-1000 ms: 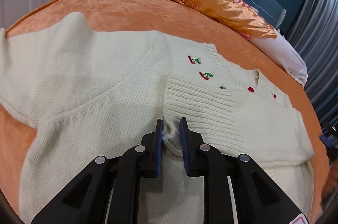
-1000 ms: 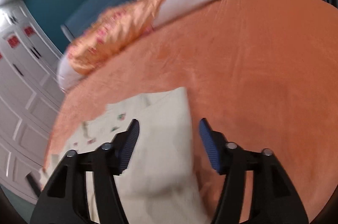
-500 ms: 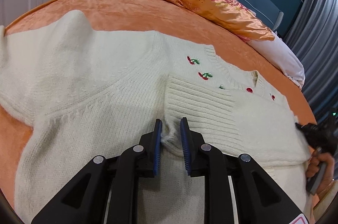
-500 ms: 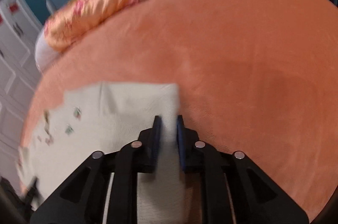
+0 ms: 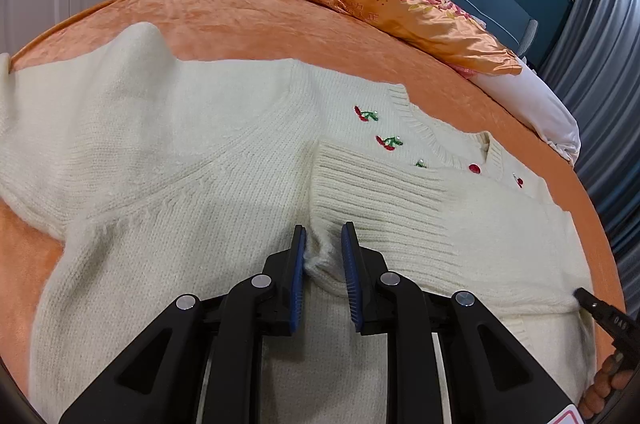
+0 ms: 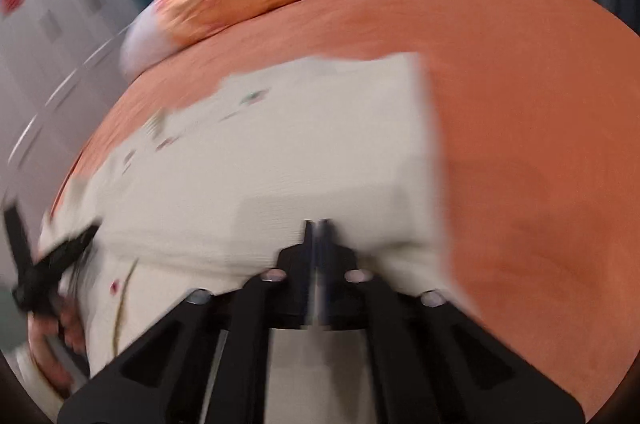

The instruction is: Fold small clothes

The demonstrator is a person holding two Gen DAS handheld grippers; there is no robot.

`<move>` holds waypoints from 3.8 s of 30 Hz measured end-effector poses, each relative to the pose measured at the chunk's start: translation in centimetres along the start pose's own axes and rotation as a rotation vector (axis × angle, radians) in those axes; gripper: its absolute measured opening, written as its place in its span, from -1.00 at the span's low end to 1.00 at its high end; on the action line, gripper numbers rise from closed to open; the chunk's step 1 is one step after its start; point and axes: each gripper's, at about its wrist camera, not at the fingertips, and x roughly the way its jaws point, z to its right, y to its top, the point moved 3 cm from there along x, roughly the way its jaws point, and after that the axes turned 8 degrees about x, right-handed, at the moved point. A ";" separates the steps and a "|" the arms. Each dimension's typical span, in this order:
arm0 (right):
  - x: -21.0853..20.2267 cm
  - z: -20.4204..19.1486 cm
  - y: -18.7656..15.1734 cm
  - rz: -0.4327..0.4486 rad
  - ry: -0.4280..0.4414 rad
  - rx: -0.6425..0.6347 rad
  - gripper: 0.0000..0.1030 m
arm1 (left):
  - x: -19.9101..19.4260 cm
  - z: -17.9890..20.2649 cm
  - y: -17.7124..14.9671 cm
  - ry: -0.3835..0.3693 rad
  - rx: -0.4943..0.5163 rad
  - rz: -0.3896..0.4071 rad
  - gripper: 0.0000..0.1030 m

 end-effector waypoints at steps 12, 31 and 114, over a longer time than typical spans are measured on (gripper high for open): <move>-0.9 0.1 -1.6 0.048 -0.141 -0.038 -1.00 | 0.0 0.0 0.0 -0.001 -0.004 -0.001 -0.60; -1.8 -2.0 -5.8 0.092 -0.252 -0.131 -0.65 | -15.1 -27.8 3.0 0.308 -0.545 0.077 0.42; 3.5 -4.1 1.3 -0.047 0.150 0.175 -0.77 | -6.0 -4.8 -1.3 0.229 -0.124 0.002 -0.05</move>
